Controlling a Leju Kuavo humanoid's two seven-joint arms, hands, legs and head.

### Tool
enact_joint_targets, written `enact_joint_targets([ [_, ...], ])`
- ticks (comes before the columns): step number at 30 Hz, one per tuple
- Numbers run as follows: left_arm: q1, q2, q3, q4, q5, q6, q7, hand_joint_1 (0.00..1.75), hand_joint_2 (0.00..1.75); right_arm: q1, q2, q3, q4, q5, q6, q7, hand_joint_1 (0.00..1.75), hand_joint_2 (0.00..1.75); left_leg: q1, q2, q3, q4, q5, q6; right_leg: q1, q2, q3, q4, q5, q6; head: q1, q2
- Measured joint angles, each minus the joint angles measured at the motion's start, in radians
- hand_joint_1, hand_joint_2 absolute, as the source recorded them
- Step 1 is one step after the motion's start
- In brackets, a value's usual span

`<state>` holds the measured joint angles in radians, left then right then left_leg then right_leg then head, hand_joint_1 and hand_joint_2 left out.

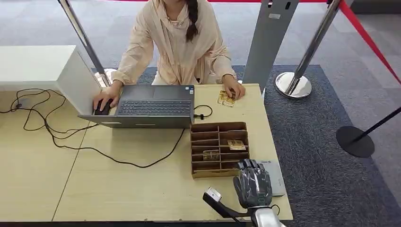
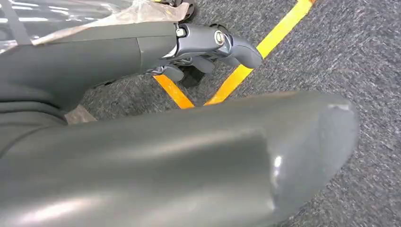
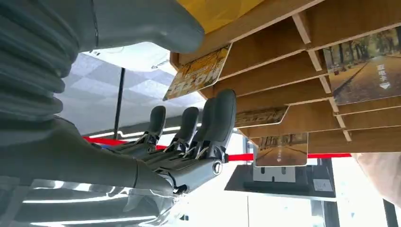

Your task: Pass the card to the sensor for recognition and then transmit it.

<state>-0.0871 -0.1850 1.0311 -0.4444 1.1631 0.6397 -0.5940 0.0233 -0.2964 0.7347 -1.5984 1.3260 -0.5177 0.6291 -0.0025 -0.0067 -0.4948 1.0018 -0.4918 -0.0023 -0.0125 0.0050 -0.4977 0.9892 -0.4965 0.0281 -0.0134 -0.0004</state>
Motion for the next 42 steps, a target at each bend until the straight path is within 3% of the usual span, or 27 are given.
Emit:
enact_joint_targets([
  [42, -0.003, 0.000, -0.024, 0.001, 0.000, 0.000, -0.011, 0.00, 0.00, -0.005, 0.026, -0.026, 0.040, 0.004, -0.021, 0.000, 0.93, 1.75, 0.000, 0.000, 0.000, 0.000, 0.000, 0.000, 0.000, 0.000, 0.000, 0.000, 0.000, 0.000, 0.000, 0.000],
])
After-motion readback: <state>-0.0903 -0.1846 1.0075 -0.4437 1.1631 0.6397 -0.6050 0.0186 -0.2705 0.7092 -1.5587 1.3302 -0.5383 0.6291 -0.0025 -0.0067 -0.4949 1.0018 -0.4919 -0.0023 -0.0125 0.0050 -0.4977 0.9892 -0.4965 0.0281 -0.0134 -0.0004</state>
